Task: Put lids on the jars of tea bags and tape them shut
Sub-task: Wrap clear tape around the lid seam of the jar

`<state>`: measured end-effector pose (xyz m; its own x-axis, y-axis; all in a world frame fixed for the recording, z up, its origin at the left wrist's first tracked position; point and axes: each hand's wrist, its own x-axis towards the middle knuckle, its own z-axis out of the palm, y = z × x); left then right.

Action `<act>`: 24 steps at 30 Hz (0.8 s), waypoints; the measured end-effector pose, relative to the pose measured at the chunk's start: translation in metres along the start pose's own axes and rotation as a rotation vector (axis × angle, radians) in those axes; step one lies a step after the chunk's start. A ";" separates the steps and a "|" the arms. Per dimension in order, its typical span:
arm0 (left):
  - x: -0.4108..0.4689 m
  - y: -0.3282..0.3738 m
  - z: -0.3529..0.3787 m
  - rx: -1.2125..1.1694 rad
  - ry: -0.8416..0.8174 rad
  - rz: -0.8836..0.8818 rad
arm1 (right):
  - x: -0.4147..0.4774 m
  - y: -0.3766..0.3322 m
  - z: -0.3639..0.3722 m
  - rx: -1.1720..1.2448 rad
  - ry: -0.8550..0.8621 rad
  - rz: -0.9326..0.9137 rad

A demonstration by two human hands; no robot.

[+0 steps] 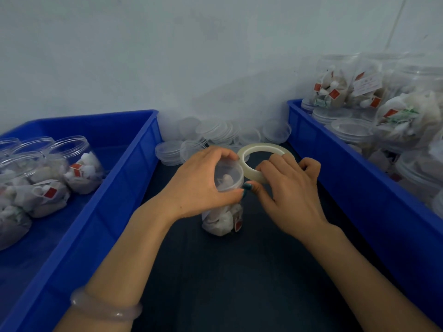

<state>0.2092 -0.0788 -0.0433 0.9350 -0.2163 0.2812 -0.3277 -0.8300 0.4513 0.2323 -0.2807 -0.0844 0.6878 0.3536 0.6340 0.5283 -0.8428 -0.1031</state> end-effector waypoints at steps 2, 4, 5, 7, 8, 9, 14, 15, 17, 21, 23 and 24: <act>0.001 -0.001 0.002 0.101 -0.012 -0.014 | -0.001 -0.002 0.001 0.009 0.025 0.024; 0.001 0.000 0.002 0.196 -0.040 -0.057 | -0.001 -0.002 0.000 -0.003 0.042 0.038; 0.002 0.001 0.002 0.221 -0.058 -0.082 | 0.000 -0.001 -0.001 -0.017 0.045 0.035; 0.003 0.002 0.001 0.259 -0.075 -0.115 | 0.001 0.003 -0.003 -0.039 0.038 0.007; 0.003 0.001 0.000 0.273 -0.071 -0.121 | 0.002 0.005 -0.005 -0.044 0.031 -0.014; 0.003 0.001 0.000 0.279 -0.065 -0.121 | 0.002 0.008 -0.006 -0.046 0.023 -0.037; -0.001 -0.003 -0.007 0.219 -0.045 -0.064 | 0.002 0.018 -0.011 -0.049 -0.014 -0.070; -0.002 -0.004 -0.009 0.166 -0.051 -0.064 | 0.002 0.018 -0.011 -0.050 -0.013 -0.067; -0.002 -0.006 -0.014 0.057 -0.068 -0.074 | 0.003 0.017 -0.012 -0.048 -0.002 -0.065; -0.002 -0.010 -0.025 -0.023 -0.180 -0.047 | 0.003 0.016 -0.012 -0.028 0.059 -0.078; -0.001 -0.012 -0.030 -0.067 -0.255 -0.035 | 0.003 0.015 -0.012 -0.020 0.071 -0.076; 0.000 -0.013 -0.032 -0.087 -0.285 -0.031 | 0.003 0.015 -0.012 -0.018 0.067 -0.069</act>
<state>0.2092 -0.0515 -0.0220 0.9411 -0.3375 0.0223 -0.2973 -0.7939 0.5304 0.2365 -0.2969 -0.0750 0.6146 0.3834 0.6894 0.5636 -0.8249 -0.0438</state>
